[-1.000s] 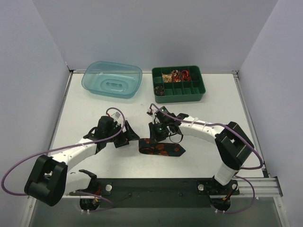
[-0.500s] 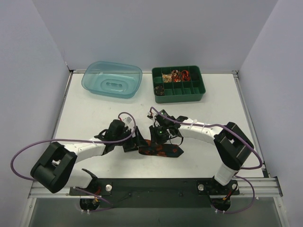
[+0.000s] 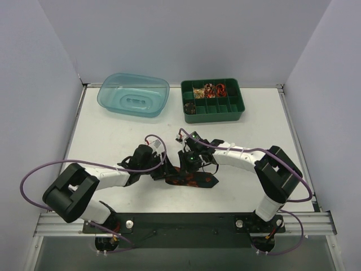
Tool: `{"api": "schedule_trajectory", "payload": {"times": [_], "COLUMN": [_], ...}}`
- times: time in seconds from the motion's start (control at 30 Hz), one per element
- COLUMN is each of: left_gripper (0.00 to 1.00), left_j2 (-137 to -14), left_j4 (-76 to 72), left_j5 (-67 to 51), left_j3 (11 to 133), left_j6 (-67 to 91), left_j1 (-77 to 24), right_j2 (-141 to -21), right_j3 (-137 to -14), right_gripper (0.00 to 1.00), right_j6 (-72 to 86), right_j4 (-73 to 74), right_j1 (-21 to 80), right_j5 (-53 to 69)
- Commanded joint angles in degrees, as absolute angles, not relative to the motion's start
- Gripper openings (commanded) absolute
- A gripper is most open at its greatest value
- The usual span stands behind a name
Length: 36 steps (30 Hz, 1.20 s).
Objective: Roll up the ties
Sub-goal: Roll the tie at the center of the board.
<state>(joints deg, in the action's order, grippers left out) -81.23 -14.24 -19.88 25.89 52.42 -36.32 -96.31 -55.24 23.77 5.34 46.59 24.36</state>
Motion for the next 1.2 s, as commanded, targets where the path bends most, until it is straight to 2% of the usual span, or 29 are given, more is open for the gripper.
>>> {"api": "schedule_trajectory", "payload": {"times": [0.0,0.07,0.17,0.23,0.3,0.33,0.37,0.67,0.9,0.93,1.03,1.17], "left_gripper": [0.63,0.59,0.46,0.3,0.18,0.05,0.0,0.0,0.0,0.0,0.0,0.0], "left_j2": [-84.0,-85.7,-87.4,-88.1,-88.3,-88.2,-87.9,-85.2,-83.5,-83.5,-84.5,-86.4], "left_j4": [-24.6,-28.1,-32.1,-34.4,-35.7,-35.9,-35.9,-18.4,-2.3,2.5,10.4,18.5], "left_j5": [-20.5,-21.1,-21.2,-21.3,-21.1,-20.4,-20.0,-13.5,-6.9,-5.7,-1.6,2.4], "left_j3": [24.0,23.6,23.0,22.8,22.7,22.7,22.8,30.0,37.3,38.6,43.6,50.3], "left_j6": [53.2,54.0,54.8,55.2,55.4,55.4,55.4,47.6,38.6,37.8,33.8,29.5], "left_j1": [-37.4,-37.8,-38.5,-38.7,-38.7,-38.7,-38.6,-36.7,-31.8,-31.5,-30.8,-30.8], "right_j2": [-96.9,-96.9,-97.0,-97.0,-97.1,-97.2,-97.3,-95.8,-93.2,-93.1,-92.6,-91.5], "right_j3": [-53.9,-53.5,-53.3,-53.3,-53.3,-53.4,-53.8,-56.5,-57.4,-57.5,-57.7,-57.1], "right_gripper": [0.0,0.0,0.0,0.0,0.0,0.0,0.0,0.01,0.11,0.2,0.34,0.45], "right_j6": [23.6,23.6,23.8,23.8,23.8,23.7,23.8,23.1,22.1,22.1,21.9,22.1], "right_j4": [5.8,5.8,5.8,5.8,5.7,5.7,5.7,6.0,5.9,6.0,6.3,6.4], "right_j1": [46.9,46.9,46.9,46.9,46.9,46.8,46.8,42.4,35.1,33.8,31.6,29.5], "right_j5": [22.6,22.6,22.5,22.3,22.0,21.9,21.7,23.5,26.1,26.2,25.9,25.8]}}
